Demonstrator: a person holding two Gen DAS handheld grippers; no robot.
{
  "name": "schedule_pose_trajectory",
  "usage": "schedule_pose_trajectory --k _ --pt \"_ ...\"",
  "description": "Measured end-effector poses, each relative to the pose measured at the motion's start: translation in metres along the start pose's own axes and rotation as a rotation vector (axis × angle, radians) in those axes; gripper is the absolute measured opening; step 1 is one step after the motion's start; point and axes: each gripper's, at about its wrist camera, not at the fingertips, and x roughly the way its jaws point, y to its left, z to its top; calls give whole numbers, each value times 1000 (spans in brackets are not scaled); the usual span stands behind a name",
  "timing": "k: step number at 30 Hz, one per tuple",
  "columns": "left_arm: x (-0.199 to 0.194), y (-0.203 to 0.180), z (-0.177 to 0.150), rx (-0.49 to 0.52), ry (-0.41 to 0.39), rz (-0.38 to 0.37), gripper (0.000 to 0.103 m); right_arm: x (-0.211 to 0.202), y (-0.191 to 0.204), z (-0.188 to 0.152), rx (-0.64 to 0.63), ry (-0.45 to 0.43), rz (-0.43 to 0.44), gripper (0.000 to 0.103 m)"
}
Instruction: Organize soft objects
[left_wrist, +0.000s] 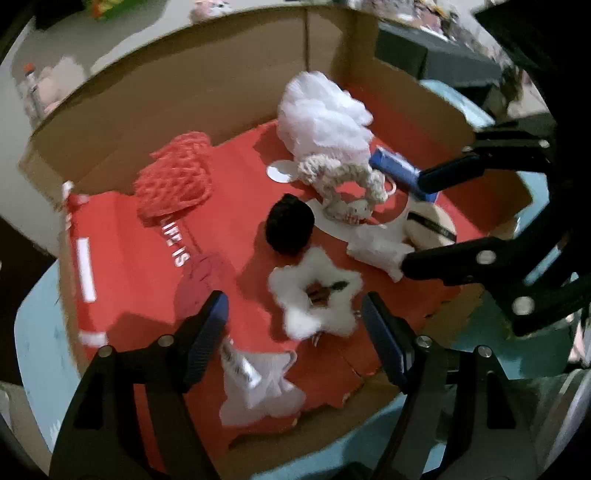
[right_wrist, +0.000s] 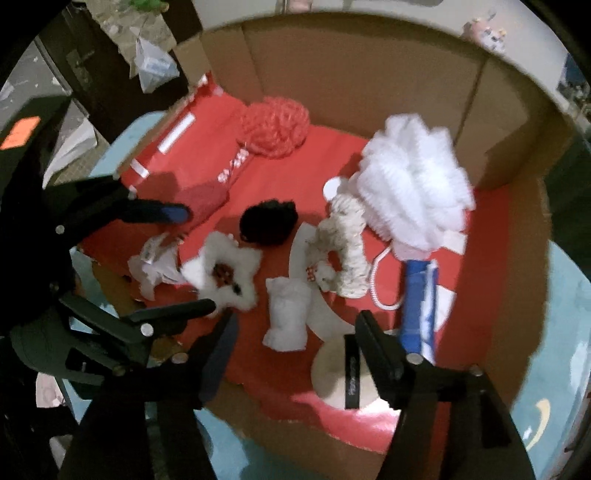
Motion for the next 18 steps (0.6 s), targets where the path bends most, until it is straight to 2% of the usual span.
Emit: schedule_pose_trajectory --k 2,8,12,15,18 --pt "-10 2 -4 -40 -20 1 75 -15 0 -5 18 -38 -9 81" --pt "-38 2 -25 -202 -74 3 77 -56 3 -28 51 -156 -62 96" --pt "-51 -7 -40 -249 -121 75 77 -70 7 -45 92 -220 -129 100" --pt "-62 -10 -49 -278 -160 84 77 -77 11 -60 112 -265 -187 100" --pt "-67 -14 -56 -310 -182 100 85 -80 11 -70 146 -302 -211 103"
